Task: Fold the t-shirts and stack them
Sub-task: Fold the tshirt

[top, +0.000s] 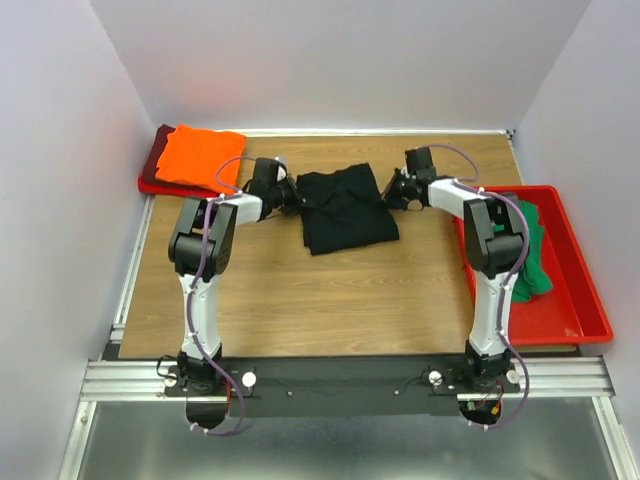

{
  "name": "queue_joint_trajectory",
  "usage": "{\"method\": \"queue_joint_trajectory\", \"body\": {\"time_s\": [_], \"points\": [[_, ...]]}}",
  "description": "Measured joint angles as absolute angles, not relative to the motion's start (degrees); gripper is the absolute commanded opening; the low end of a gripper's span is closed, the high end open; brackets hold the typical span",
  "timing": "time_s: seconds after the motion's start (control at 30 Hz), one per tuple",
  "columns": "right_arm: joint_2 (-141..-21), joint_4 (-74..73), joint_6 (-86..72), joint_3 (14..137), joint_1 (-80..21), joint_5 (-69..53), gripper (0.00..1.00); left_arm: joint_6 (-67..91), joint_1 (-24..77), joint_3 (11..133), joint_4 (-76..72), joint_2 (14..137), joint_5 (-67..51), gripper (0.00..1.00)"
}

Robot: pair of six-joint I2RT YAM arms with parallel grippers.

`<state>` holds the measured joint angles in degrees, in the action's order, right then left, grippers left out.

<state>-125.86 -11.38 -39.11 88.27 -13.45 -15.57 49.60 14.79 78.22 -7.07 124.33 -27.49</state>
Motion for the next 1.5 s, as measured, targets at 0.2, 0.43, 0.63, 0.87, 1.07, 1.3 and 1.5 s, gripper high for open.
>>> {"method": "queue_joint_trajectory", "body": {"time_s": [0.2,0.43,0.63,0.87,1.07,1.3,1.5], "points": [[-106.5,-6.4,-40.9,60.1,-14.3,-14.4,0.0,50.0,18.9,59.5,-9.8,111.5,-26.0,0.0],[-76.1,-11.7,-41.1,36.6,-15.3,-14.3,0.0,48.6,24.3,40.6,-8.1,92.9,-26.2,0.0],[-66.3,-15.2,-40.7,37.7,-15.6,-14.2,0.0,44.7,24.7,41.3,-2.3,87.7,-26.2,0.0],[-68.7,-18.7,-39.6,43.5,-15.6,-13.9,0.0,40.7,24.3,47.2,4.0,87.7,-26.2,0.0],[-77.8,-20.1,-37.7,54.4,-15.7,-12.8,0.01,38.1,20.7,53.1,8.5,88.2,-27.3,0.0],[-104.5,-15.0,-34.2,73.5,-15.7,-11.9,0.64,34.9,12.2,65.8,6.3,102.6,-28.9,0.56],[-112.9,-12.9,-32.1,79.9,-15.6,-11.6,0.81,34.0,9.2,66.9,6.1,106.6,-28.4,0.79]]}}
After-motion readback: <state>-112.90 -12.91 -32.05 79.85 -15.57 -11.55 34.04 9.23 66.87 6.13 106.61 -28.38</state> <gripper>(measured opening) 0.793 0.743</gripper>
